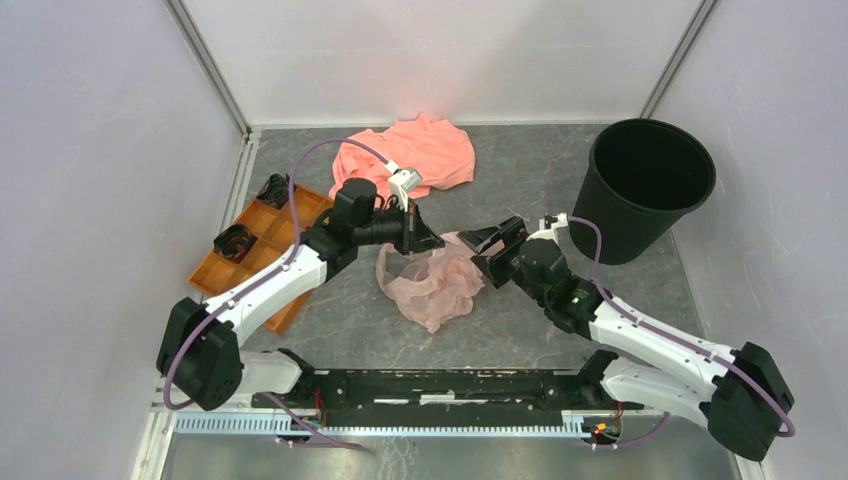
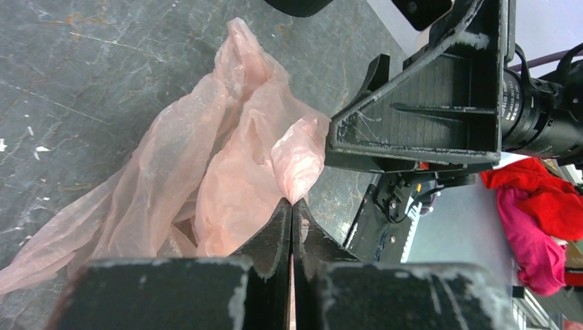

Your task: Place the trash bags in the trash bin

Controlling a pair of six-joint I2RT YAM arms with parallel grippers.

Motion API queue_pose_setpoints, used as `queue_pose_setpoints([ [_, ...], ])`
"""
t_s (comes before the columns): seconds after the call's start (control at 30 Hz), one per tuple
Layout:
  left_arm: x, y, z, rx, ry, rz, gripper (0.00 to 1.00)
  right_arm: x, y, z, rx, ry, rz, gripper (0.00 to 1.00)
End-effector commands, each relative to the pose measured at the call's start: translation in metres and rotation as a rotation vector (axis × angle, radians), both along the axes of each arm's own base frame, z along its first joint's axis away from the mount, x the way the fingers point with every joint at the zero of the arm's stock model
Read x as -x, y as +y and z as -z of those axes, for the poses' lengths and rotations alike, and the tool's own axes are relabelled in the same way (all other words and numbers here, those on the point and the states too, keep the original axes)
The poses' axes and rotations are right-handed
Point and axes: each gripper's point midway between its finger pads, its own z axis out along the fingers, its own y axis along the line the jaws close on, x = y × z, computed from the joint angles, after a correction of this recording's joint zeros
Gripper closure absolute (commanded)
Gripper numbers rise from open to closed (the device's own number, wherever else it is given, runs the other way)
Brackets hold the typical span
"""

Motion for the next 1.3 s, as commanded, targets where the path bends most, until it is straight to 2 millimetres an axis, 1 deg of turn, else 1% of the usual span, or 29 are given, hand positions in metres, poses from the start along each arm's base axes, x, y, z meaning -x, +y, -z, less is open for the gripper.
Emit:
queue_pose_setpoints([
  [0.0, 0.000, -0.011, -0.022, 0.071, -0.010, 0.049, 0.98, -0.016, 0.000, -0.039, -0.100, -0.036, 0.083, 0.17],
  [0.13, 0.002, -0.014, -0.020, 0.074, 0.010, 0.066, 0.98, -0.020, -0.001, -0.044, -0.112, -0.028, 0.108, 0.21],
  [0.2, 0.003, -0.015, -0.019, 0.076, 0.016, 0.076, 0.98, -0.021, 0.001, -0.042, -0.125, -0.013, 0.111, 0.24],
  [0.33, 0.008, -0.019, -0.017, 0.076, 0.021, 0.098, 0.98, -0.022, 0.003, -0.037, -0.127, 0.008, 0.111, 0.33],
  [0.37, 0.009, -0.020, -0.016, 0.075, 0.024, 0.107, 0.98, -0.022, 0.003, -0.036, -0.122, 0.010, 0.113, 0.41],
  [0.4, 0.011, -0.022, -0.017, 0.076, 0.022, 0.117, 0.98, -0.022, 0.002, -0.035, -0.114, 0.005, 0.115, 0.52],
  [0.5, 0.013, -0.023, -0.016, 0.071, 0.019, 0.128, 0.98, -0.022, -0.005, -0.033, -0.069, -0.021, 0.123, 0.76],
  [0.53, 0.013, -0.023, -0.016, 0.064, 0.016, 0.130, 0.94, -0.021, -0.008, -0.030, -0.048, -0.024, 0.127, 0.84],
  [0.57, 0.011, -0.021, -0.016, 0.053, 0.008, 0.121, 0.87, -0.020, -0.010, -0.027, -0.024, -0.031, 0.126, 0.90],
  [0.6, 0.009, -0.019, -0.016, 0.035, 0.003, 0.107, 0.75, -0.019, -0.012, -0.022, 0.002, -0.038, 0.122, 0.97],
  [0.63, 0.007, -0.016, -0.016, 0.018, -0.009, 0.088, 0.63, -0.018, -0.016, -0.018, 0.036, -0.046, 0.120, 0.99],
  [0.67, 0.004, -0.013, -0.017, 0.001, -0.026, 0.064, 0.53, -0.016, -0.019, -0.011, 0.078, -0.052, 0.110, 1.00],
  [0.7, 0.002, -0.008, -0.023, -0.009, -0.059, 0.036, 0.43, -0.014, -0.023, -0.004, 0.125, -0.058, 0.102, 1.00],
  [0.73, -0.003, -0.003, -0.023, -0.027, -0.081, 0.001, 0.36, -0.012, -0.026, 0.002, 0.162, -0.063, 0.089, 1.00],
  [0.77, -0.007, 0.003, -0.029, -0.037, -0.116, -0.040, 0.29, -0.009, -0.028, 0.008, 0.196, -0.071, 0.076, 1.00],
  [0.8, -0.012, 0.010, -0.033, -0.052, -0.146, -0.089, 0.24, -0.007, -0.030, 0.012, 0.232, -0.087, 0.059, 1.00],
  [0.87, -0.029, 0.030, -0.033, -0.110, -0.188, -0.234, 0.19, -0.003, -0.034, 0.018, 0.309, -0.128, 0.014, 1.00],
  [0.9, -0.044, 0.049, -0.028, -0.171, -0.198, -0.360, 0.15, -0.002, -0.035, 0.019, 0.347, -0.154, -0.007, 1.00],
  [0.93, -0.050, 0.060, -0.024, -0.208, -0.189, -0.425, 0.13, 0.000, -0.036, 0.020, 0.388, -0.181, -0.034, 1.00],
  [0.97, -0.062, 0.078, -0.020, -0.264, -0.187, -0.536, 0.08, 0.002, -0.035, 0.020, 0.418, -0.205, -0.066, 1.00],
  [1.0, -0.069, 0.090, -0.014, -0.307, -0.176, -0.600, 0.04, 0.003, -0.036, 0.019, 0.459, -0.241, -0.096, 1.00],
  [1.03, -0.073, 0.097, -0.009, -0.342, -0.161, -0.627, 0.01, 0.005, -0.034, 0.017, 0.478, -0.271, -0.127, 1.00],
  [1.13, -0.080, 0.098, 0.014, -0.418, -0.077, -0.603, 0.00, 0.010, -0.029, 0.010, 0.525, -0.356, -0.203, 0.99],
  [1.2, -0.084, 0.097, 0.035, -0.459, 0.007, -0.579, 0.00, 0.012, -0.026, 0.004, 0.534, -0.396, -0.232, 0.99],
  [1.27, -0.090, 0.097, 0.061, -0.483, 0.118, -0.557, 0.00, 0.013, -0.024, 0.000, 0.535, -0.431, -0.249, 0.99],
])
